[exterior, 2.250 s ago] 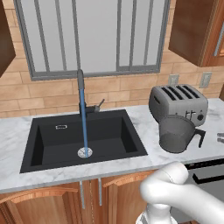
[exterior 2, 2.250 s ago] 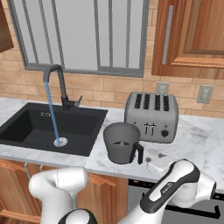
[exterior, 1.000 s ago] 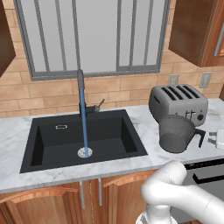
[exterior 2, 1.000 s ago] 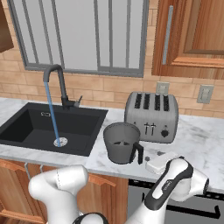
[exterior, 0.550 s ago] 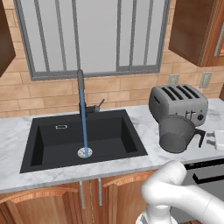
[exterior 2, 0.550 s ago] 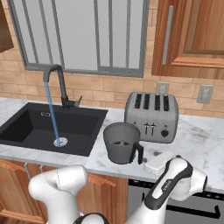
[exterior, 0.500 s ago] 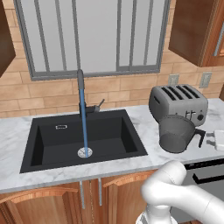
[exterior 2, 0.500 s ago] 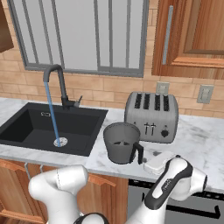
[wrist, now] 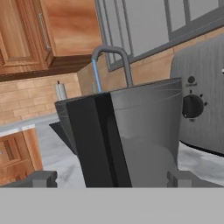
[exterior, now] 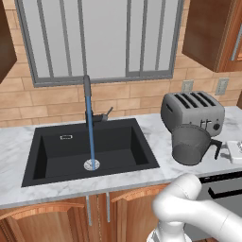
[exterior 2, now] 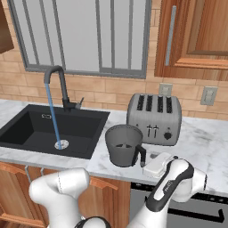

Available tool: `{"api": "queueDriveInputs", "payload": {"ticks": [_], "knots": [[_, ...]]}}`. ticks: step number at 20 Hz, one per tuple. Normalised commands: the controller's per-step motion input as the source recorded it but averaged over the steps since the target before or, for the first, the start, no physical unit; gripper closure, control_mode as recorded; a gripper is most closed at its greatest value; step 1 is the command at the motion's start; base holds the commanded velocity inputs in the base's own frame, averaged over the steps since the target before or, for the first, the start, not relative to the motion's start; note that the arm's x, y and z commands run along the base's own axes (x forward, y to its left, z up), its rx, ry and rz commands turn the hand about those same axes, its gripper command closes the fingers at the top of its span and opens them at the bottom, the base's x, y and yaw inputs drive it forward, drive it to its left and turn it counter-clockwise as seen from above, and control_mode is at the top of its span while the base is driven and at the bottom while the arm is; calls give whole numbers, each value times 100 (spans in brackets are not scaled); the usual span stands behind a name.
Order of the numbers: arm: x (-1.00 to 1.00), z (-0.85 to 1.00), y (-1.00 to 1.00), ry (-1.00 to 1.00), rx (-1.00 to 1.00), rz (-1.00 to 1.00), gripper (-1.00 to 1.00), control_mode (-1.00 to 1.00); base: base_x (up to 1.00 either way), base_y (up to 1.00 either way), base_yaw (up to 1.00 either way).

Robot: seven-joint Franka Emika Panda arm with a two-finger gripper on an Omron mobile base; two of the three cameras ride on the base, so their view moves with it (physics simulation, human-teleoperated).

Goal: Turn on the sink faucet and place the jug under the water for a few seconds to fill it up.

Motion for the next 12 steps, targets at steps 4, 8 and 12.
{"api": "queueDriveInputs", "payload": {"ticks": [4,8,12], "knots": [[0,0,8,0,0,0,-100,-100,0,0,0],[0,0,9,0,0,0,-100,-100,0,0,0],[0,0,6,0,0,0,-100,-100,0,0,0]]}}
